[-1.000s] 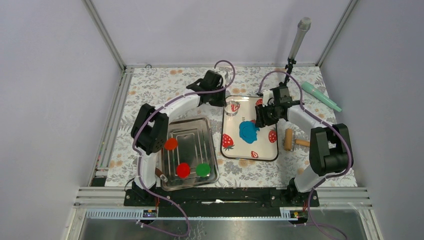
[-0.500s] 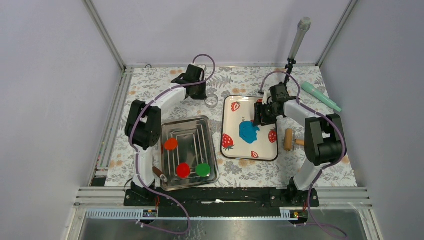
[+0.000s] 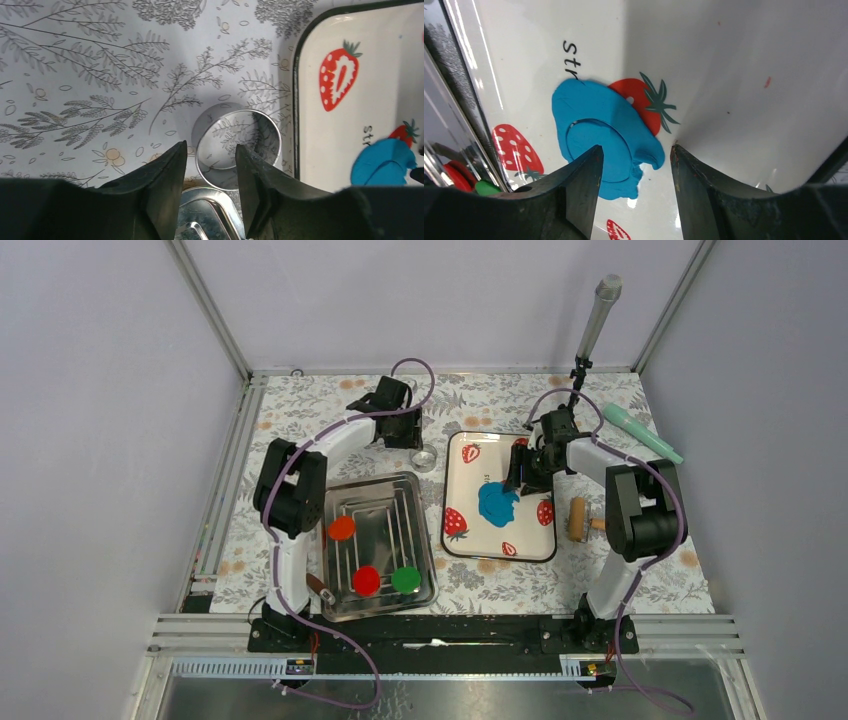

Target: Roll out the dumpling wrappers from the dough

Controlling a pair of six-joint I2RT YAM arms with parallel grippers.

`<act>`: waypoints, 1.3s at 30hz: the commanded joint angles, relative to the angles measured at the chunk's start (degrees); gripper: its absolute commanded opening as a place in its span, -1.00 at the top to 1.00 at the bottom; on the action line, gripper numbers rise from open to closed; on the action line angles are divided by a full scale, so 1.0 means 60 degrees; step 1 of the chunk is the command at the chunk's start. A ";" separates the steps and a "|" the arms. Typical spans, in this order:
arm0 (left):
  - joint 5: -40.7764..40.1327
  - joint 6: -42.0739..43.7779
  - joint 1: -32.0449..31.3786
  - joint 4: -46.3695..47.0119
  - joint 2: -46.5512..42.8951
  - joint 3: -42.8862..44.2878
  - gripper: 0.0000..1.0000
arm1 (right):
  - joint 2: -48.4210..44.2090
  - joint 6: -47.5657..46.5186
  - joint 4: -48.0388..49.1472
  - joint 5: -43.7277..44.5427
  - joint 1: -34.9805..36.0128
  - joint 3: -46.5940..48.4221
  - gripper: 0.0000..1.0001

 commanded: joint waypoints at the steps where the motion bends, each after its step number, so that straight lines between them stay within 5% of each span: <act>1: 0.1346 -0.0021 -0.0021 0.0576 -0.0885 -0.0074 0.09 | 0.0501 0.0525 -0.0084 -0.0268 -0.0026 0.0127 -0.17; 7: 0.2908 -0.0240 -0.0661 0.0606 -0.1180 -0.0488 0.32 | 0.0498 0.0775 -0.0149 -0.0305 -0.0041 -0.0002 -0.12; 28: 0.2180 -0.0587 -0.1562 0.0238 -0.0368 -0.1241 0.17 | 0.1059 0.1516 0.0847 -0.1796 -0.0042 0.0197 0.06; 39: 0.2224 -0.0478 -0.1576 0.0276 -0.0173 -0.1279 0.21 | 0.1272 0.1568 0.1274 -0.2069 -0.0042 0.0501 0.47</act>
